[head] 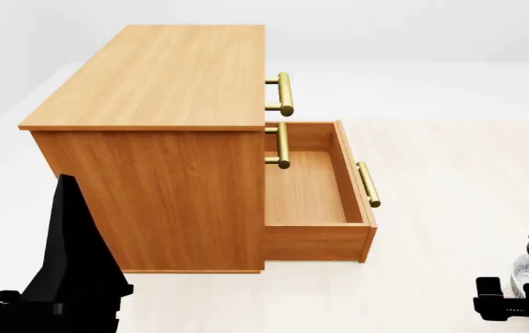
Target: Put the bowl on top of the cabinet.
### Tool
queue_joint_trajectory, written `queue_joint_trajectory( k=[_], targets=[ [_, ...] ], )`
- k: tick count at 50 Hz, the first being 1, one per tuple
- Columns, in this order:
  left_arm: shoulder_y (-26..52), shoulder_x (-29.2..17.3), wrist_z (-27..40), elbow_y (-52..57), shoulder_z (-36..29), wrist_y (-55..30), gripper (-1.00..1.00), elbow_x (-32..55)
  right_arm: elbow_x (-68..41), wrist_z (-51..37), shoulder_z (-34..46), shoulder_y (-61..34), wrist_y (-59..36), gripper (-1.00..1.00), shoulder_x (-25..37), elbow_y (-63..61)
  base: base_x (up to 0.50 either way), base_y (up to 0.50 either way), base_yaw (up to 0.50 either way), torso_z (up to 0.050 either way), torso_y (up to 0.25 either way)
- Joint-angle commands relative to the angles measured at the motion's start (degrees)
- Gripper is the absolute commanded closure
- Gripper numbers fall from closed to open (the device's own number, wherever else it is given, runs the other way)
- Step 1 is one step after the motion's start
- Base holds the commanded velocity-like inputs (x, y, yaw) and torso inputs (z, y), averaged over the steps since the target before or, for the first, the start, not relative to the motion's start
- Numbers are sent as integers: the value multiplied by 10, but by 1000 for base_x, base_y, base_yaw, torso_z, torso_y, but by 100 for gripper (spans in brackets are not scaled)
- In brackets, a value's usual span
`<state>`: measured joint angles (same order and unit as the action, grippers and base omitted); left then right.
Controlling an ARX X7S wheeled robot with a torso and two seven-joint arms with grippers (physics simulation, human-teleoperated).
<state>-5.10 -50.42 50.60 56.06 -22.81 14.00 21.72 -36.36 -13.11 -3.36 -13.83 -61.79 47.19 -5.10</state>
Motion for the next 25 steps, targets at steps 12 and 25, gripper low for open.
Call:
queue_joint_trajectory(
  k=[12,25],
  targets=[
    [5,-1,2,-3,-6,1,-100,0,22,10,35,-28,24,-100,-17,60,0,0,0,0,0],
    [7,-5,6,0,-6,0,-100,1,33,18,48,-35,42,-100,-24,91,0,0,0,0,0]
  ],
)
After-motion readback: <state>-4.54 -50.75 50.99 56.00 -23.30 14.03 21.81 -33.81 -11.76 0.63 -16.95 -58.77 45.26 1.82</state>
